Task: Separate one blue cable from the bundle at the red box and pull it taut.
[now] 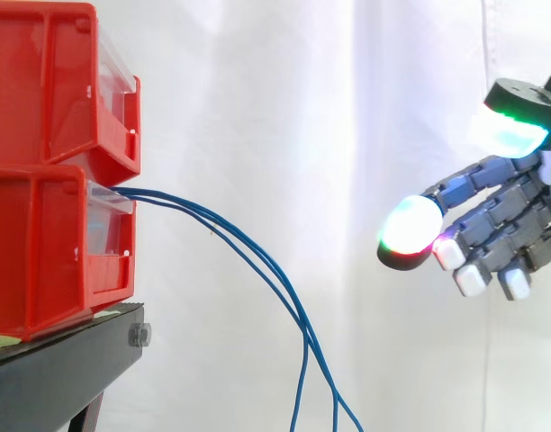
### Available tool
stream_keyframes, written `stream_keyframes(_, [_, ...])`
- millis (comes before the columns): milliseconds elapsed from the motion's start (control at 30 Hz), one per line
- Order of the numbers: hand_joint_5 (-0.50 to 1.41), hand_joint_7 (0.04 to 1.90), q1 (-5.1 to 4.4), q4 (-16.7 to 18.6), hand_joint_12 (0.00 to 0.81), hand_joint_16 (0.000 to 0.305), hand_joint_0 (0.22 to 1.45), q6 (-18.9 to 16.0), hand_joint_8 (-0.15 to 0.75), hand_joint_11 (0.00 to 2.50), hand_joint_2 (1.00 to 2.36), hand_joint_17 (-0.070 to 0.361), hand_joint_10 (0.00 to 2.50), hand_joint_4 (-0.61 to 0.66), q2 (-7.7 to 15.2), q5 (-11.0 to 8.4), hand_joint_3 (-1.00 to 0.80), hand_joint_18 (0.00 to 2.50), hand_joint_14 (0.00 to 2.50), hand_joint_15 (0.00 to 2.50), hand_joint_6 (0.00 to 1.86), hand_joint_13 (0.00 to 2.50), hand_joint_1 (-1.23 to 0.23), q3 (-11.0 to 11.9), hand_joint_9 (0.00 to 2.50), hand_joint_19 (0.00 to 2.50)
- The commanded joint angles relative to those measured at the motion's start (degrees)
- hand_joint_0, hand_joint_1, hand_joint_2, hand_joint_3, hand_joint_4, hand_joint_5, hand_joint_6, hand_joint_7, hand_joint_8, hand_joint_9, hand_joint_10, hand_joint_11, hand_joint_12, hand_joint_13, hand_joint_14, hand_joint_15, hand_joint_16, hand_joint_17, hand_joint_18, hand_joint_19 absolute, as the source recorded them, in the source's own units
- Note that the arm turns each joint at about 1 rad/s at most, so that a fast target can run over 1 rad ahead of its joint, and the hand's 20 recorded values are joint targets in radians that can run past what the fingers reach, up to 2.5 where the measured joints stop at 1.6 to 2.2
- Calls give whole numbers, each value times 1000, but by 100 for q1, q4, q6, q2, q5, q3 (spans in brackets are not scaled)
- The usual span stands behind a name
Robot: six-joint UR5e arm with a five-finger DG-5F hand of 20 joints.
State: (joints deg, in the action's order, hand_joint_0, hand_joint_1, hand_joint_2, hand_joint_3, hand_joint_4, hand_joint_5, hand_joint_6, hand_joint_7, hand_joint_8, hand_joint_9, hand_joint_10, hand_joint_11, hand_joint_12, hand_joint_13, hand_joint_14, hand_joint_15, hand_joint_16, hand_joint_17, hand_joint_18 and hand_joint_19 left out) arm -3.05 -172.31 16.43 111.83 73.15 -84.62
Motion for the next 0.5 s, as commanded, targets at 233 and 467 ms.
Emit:
stream_keyframes(233, [-224, 750, -47, 206, 356, 49, 523, 511, 285, 569, 1000, 109, 22, 204, 102, -381, -500, 616, 16, 411, 503, 761, -643, 16, 654, 722])
stream_keyframes(467, [-221, 751, -82, 294, 357, 48, 524, 678, 285, 559, 1000, 109, 22, 207, 321, -486, -500, 612, 16, 416, 502, 764, -638, 42, 652, 725])
